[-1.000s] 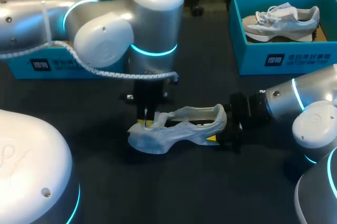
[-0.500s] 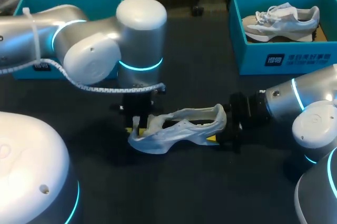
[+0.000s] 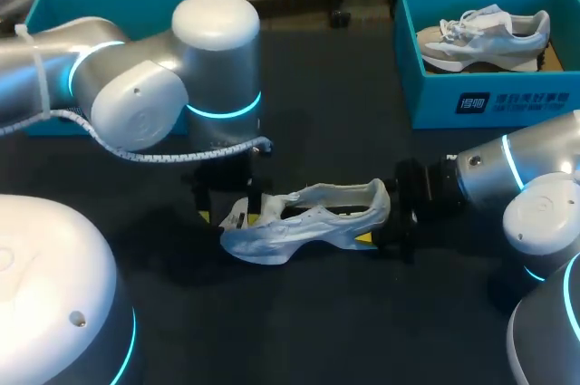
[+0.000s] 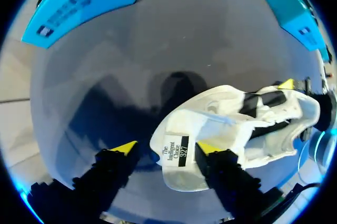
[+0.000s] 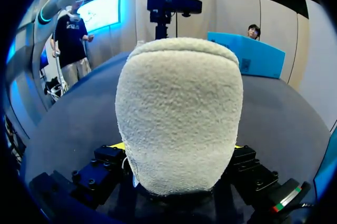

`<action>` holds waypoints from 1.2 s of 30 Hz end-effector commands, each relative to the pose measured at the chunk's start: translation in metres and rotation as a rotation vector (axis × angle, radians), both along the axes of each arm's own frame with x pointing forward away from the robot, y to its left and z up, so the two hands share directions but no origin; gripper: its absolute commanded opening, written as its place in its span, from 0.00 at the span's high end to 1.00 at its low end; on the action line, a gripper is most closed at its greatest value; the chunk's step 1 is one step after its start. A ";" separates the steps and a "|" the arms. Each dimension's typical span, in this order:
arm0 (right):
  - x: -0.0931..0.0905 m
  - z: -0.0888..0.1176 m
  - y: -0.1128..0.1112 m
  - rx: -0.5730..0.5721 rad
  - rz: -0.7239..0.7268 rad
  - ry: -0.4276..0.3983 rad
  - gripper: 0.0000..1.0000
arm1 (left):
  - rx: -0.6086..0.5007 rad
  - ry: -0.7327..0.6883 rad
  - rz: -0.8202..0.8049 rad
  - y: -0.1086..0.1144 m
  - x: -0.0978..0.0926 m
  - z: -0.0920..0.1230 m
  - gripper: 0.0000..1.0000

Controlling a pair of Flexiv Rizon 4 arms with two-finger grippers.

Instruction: Take the shoe out of the shoebox, open the shoe tongue, remove and reinsert the insole, then place the shoe into the shoebox

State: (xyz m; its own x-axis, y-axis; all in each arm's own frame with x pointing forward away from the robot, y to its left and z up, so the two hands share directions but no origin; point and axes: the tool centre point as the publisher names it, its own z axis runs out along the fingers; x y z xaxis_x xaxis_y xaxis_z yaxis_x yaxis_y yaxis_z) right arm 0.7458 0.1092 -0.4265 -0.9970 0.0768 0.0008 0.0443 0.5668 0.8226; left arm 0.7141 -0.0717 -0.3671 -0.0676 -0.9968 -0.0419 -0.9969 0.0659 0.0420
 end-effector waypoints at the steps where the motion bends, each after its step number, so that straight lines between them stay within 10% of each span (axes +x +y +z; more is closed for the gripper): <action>1: 0.001 -0.006 0.003 -0.005 -0.002 -0.001 1.00 | -0.029 -0.027 -0.043 0.008 0.001 0.024 0.00; 20: 0.001 -0.006 0.003 -0.005 -0.002 -0.001 1.00 | -0.113 -0.163 -0.693 -0.021 0.079 0.101 0.00; 35: 0.001 -0.006 0.003 -0.005 -0.002 -0.001 1.00 | -0.164 -0.111 -1.359 -0.056 0.097 0.126 0.00; 36: 0.001 -0.006 0.003 -0.005 -0.002 -0.001 1.00 | -0.173 -0.106 -1.394 -0.060 0.097 0.127 0.14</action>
State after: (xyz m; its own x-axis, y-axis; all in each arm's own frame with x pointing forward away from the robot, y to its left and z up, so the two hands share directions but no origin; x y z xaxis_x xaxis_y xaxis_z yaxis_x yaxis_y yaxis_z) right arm 0.7459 0.1091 -0.4265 -0.9970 0.0769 0.0008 0.0444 0.5669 0.8226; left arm 0.8063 -0.1240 -0.2406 -0.9131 -0.4077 -0.0004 -0.4026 0.9018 -0.1572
